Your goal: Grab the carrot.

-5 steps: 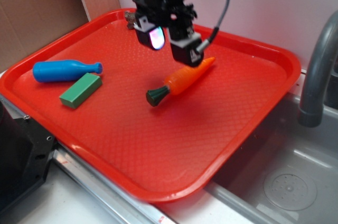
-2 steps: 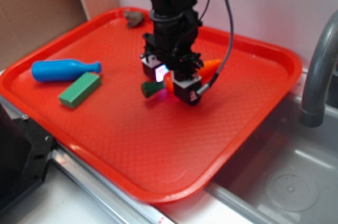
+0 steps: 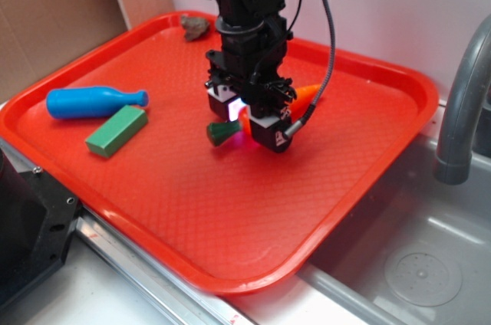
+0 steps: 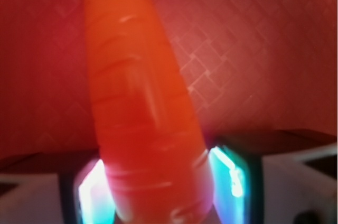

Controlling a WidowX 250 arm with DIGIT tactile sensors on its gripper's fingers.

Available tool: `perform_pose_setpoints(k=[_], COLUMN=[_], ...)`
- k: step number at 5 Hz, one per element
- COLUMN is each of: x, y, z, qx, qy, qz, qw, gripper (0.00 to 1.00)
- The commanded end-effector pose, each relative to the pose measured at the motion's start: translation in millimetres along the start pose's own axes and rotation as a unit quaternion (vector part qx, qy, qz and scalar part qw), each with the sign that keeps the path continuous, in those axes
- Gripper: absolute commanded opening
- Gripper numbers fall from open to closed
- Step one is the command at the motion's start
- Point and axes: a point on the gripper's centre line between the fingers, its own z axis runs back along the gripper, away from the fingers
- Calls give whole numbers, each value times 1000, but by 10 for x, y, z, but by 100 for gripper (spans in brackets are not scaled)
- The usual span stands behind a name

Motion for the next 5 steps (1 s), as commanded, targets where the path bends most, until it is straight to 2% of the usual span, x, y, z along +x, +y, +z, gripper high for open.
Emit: perform_pose_setpoints(k=[1, 2, 3, 4, 5], x=[-464, -765, -966, -1036, -940], y=[182, 394, 522, 604, 668], z=[1007, 1513, 2014, 2308, 2330], qx=[-27, -24, 1, -3, 4], qy=[-40, -25, -43, -57, -76], qz=[1, 37, 96, 128, 135], qw=[999, 999, 994, 990, 988], gripper=[0, 0, 0, 0, 0])
